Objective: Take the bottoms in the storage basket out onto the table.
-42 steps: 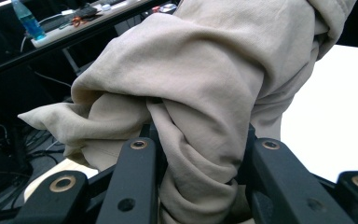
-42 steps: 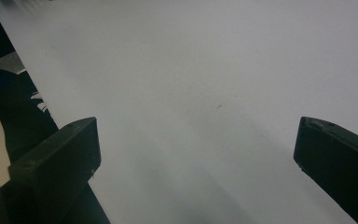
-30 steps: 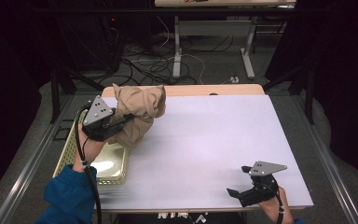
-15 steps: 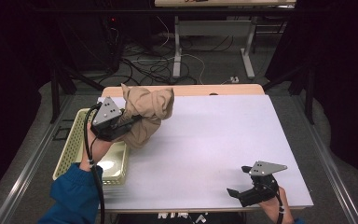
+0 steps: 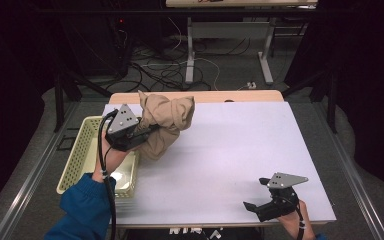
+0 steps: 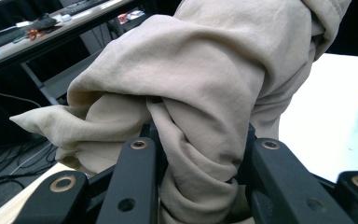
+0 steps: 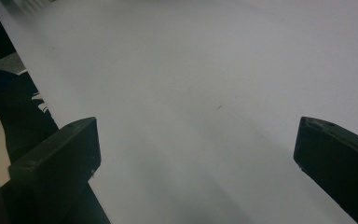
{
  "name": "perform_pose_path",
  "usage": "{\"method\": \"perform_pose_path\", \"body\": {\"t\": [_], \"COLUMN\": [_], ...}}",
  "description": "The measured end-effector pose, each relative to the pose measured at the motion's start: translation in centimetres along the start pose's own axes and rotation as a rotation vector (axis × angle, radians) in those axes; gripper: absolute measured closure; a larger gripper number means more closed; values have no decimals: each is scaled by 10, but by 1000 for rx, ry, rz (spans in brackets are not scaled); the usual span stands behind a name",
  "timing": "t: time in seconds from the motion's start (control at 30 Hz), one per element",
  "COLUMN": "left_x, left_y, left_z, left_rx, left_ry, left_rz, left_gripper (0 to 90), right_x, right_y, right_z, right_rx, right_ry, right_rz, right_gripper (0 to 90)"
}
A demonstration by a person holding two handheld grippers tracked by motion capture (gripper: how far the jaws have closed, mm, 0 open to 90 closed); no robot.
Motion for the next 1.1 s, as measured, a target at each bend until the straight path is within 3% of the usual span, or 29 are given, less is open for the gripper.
{"method": "perform_pose_path", "body": {"t": [0.37,1.1], "left_x": [-8,-18], "left_y": [-2,-3], "left_z": [-7,-22], "left_rx": [-13,-30], "left_ry": [41,76], "left_rz": [6,25], "left_gripper": [715,716], "right_x": [0,0], "right_y": [0,0], "right_z": [0,0], "right_rx": [6,3], "right_ry": [-4,-4], "right_rz": [3,1], "right_gripper": [3,3]}}
Point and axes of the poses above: each handheld gripper's, and its own axes: z roughly backward along the jaws, y roughly out of its underside, x roughly to its left, the point moved 2 cm from there along -z, roughly forward along the jaws, and after that the axes turned 13 degrees about z, right-handed, at the moved point
